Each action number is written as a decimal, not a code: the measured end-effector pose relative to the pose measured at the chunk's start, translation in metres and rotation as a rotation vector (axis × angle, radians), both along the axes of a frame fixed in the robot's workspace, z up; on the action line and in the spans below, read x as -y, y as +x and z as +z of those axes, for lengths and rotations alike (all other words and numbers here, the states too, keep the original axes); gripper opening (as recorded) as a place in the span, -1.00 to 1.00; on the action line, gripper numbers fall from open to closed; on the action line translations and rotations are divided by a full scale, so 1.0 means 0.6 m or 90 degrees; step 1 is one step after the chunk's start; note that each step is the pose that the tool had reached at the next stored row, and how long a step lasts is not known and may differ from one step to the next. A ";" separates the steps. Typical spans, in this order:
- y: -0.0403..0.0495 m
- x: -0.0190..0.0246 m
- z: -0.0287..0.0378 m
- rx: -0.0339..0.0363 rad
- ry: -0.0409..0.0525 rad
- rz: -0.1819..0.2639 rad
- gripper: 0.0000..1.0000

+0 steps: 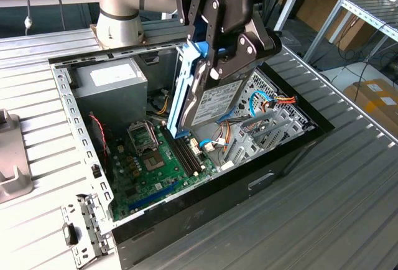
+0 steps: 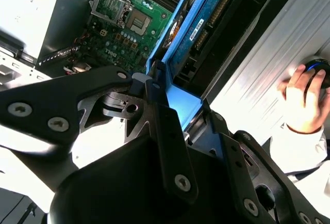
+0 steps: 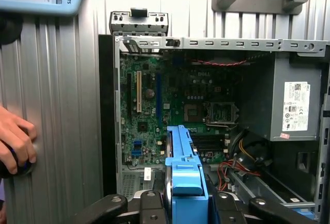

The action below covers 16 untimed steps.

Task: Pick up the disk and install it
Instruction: 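Pick up the disk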

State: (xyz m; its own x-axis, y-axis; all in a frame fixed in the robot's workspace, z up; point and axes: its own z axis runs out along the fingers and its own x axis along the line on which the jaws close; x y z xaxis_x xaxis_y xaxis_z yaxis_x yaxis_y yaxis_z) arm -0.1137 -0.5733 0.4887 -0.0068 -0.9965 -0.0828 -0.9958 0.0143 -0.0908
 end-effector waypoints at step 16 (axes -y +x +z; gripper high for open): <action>0.007 0.0000 -0.008 0.0000 -0.0001 0.000 -0.25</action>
